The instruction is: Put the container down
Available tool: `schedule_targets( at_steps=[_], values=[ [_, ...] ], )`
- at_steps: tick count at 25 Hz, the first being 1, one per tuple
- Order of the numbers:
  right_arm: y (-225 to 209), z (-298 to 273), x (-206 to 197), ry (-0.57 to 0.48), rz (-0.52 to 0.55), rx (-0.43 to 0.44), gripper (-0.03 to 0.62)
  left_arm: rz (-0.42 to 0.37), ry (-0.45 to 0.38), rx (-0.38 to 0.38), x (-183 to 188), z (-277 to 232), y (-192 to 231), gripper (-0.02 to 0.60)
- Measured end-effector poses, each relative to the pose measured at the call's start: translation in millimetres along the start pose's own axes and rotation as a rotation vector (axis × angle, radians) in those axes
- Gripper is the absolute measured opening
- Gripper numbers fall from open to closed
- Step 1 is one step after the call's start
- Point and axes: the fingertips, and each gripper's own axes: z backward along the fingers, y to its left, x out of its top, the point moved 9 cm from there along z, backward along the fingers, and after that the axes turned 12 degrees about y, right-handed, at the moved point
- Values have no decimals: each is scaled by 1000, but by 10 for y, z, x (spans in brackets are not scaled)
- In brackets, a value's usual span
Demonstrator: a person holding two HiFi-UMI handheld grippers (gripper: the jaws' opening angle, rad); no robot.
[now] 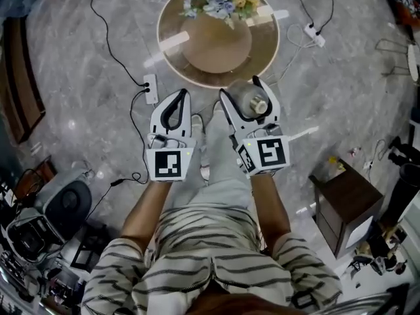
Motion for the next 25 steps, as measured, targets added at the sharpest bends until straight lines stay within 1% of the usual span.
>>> schedule_targets(
  at_steps=[3,7,9,14,18,25],
  values=[
    [-141,-228,-179,13,1,2,345,17,16,27,-170,-169,35,0],
    [-313,-544,-489,26,-14,4,345,21,36,43,-417,-393,23,0],
    [-385,-672,-639,41,-10,1,345,34,42,47,-541,-483,1,0],
    [-527,-972,-980,75,-15,-4,345,77,88,61,-836,-664,21,0],
    [-606,-1227,-1252,102,8,2,347,97,97,72,-1042,-814,50,0],
    [-715,-1642,-1696,132,16,10,347,98,122,73,-1359,-1024,106,0]
  ],
)
